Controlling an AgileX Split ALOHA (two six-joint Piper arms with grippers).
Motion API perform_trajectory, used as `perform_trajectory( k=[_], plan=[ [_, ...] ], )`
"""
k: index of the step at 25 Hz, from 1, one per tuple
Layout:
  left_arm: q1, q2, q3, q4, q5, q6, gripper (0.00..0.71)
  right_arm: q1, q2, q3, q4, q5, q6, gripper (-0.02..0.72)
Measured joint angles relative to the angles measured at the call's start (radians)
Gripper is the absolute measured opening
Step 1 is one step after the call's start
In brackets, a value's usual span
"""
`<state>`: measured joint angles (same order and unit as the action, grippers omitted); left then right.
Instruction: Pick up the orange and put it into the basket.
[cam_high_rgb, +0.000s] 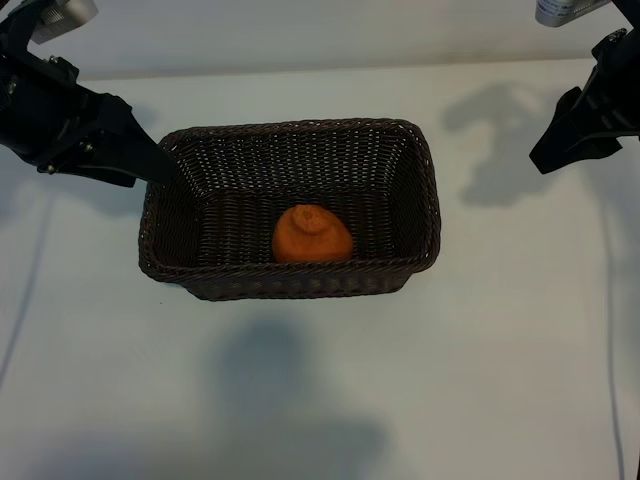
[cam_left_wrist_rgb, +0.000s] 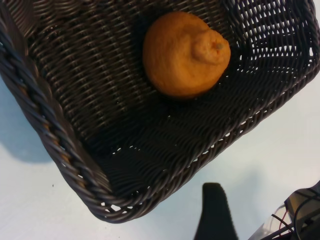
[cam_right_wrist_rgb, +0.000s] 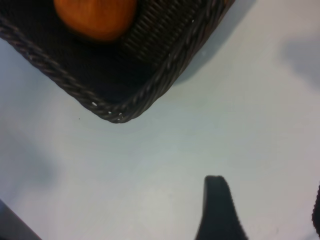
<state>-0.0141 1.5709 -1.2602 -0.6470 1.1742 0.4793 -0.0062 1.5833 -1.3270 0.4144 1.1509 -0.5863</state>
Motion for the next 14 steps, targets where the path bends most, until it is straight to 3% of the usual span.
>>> perform_trajectory(
  k=[14],
  plan=[
    [0.0,0.0,0.0,0.001,0.0,0.0,0.527,0.0,0.0,0.0,-0.001,0.0,0.001,0.354]
  ],
)
